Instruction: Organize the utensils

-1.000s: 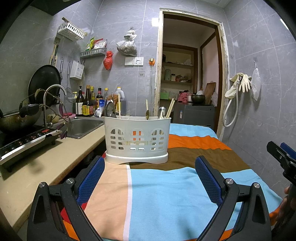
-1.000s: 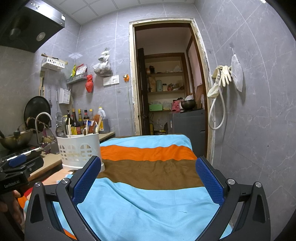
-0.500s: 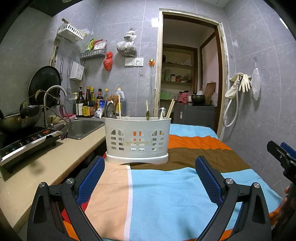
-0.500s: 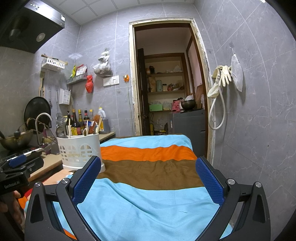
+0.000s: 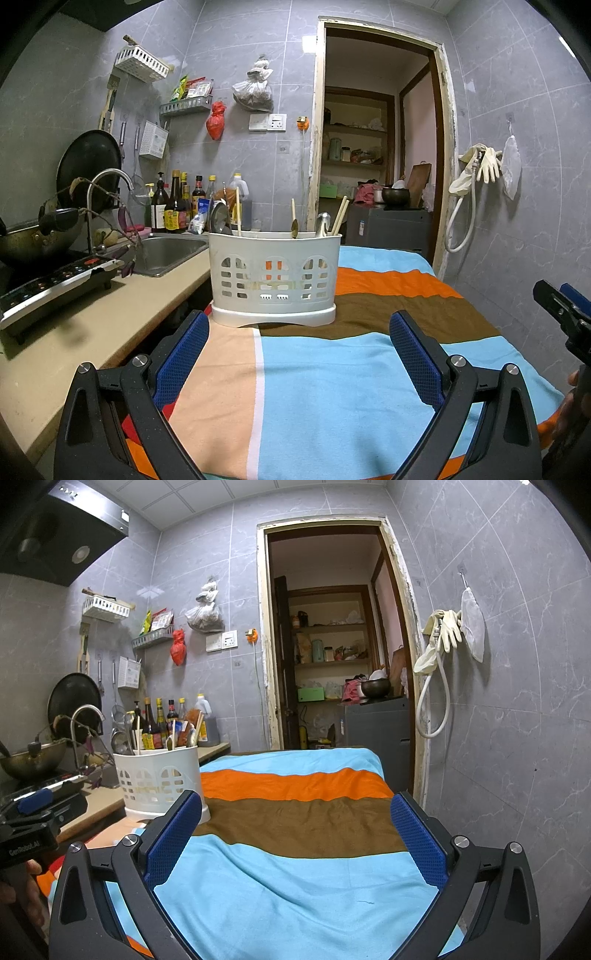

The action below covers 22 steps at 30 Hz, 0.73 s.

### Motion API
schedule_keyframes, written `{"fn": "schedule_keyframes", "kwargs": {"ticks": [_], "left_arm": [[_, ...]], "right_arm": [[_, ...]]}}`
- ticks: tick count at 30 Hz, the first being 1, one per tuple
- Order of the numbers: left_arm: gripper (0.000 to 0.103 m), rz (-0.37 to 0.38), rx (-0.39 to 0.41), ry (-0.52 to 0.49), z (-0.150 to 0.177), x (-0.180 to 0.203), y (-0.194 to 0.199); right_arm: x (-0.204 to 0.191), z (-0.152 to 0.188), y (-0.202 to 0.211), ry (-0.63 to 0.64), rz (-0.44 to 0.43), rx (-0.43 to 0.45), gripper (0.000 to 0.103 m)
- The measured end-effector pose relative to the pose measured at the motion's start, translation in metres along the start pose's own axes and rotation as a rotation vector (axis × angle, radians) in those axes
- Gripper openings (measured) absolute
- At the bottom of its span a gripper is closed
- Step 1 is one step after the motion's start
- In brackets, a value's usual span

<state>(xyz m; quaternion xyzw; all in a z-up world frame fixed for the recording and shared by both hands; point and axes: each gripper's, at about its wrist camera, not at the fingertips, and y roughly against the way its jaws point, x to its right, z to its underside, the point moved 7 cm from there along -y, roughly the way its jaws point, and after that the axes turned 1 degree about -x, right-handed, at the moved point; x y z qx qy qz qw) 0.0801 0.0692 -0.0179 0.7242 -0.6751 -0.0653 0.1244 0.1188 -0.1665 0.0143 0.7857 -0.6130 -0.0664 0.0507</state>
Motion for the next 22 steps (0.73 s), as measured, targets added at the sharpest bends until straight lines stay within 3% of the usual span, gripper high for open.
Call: {"fn": "schedule_keyframes", "kwargs": {"ticks": [22], "left_arm": [[0.096, -0.046, 0.027, 0.019, -0.0031, 0.0042, 0.0022]], "right_arm": [[-0.0005, 0.0005, 0.0003, 0.0, 0.0, 0.001, 0.103]]}}
